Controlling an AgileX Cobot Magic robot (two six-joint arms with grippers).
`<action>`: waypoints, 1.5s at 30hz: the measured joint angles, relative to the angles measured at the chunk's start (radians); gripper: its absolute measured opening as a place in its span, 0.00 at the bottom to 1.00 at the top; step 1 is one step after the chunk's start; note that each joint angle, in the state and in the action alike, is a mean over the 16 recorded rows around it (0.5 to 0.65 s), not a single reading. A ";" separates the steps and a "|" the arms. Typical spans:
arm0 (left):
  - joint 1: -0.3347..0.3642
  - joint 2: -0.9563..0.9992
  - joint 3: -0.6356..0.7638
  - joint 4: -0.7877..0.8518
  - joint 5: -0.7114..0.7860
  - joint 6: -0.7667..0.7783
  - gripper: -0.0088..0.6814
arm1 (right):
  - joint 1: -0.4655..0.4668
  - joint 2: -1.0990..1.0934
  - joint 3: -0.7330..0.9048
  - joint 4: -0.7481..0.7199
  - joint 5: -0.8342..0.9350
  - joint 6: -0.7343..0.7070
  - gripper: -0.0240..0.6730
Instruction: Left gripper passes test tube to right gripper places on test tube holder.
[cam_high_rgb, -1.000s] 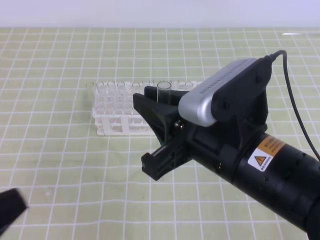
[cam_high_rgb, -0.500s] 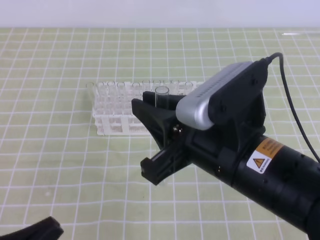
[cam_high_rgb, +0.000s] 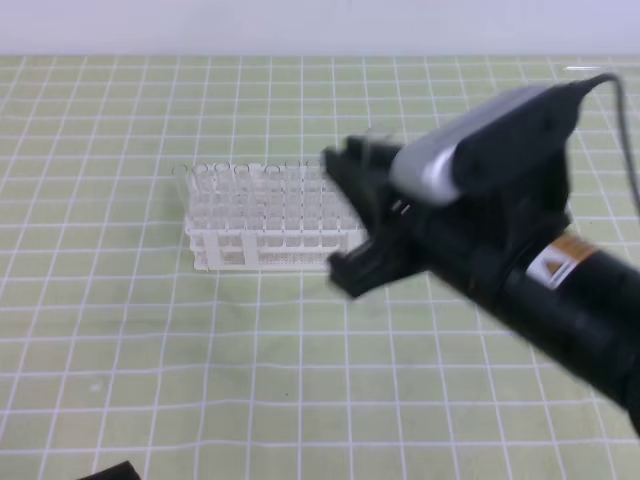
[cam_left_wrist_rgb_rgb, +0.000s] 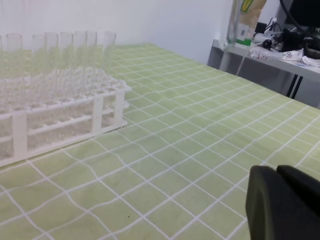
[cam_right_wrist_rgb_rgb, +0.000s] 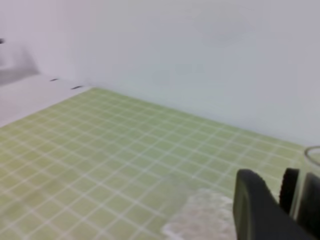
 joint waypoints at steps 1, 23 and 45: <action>0.000 -0.001 -0.001 0.000 0.003 0.000 0.01 | -0.013 0.000 0.000 0.006 -0.003 -0.009 0.16; 0.000 -0.001 -0.001 0.000 0.009 0.002 0.01 | -0.143 -0.001 0.000 0.000 -0.019 -0.031 0.16; 0.000 -0.001 -0.003 -0.001 0.010 0.002 0.01 | -0.317 0.241 -0.024 -0.495 -0.255 0.453 0.16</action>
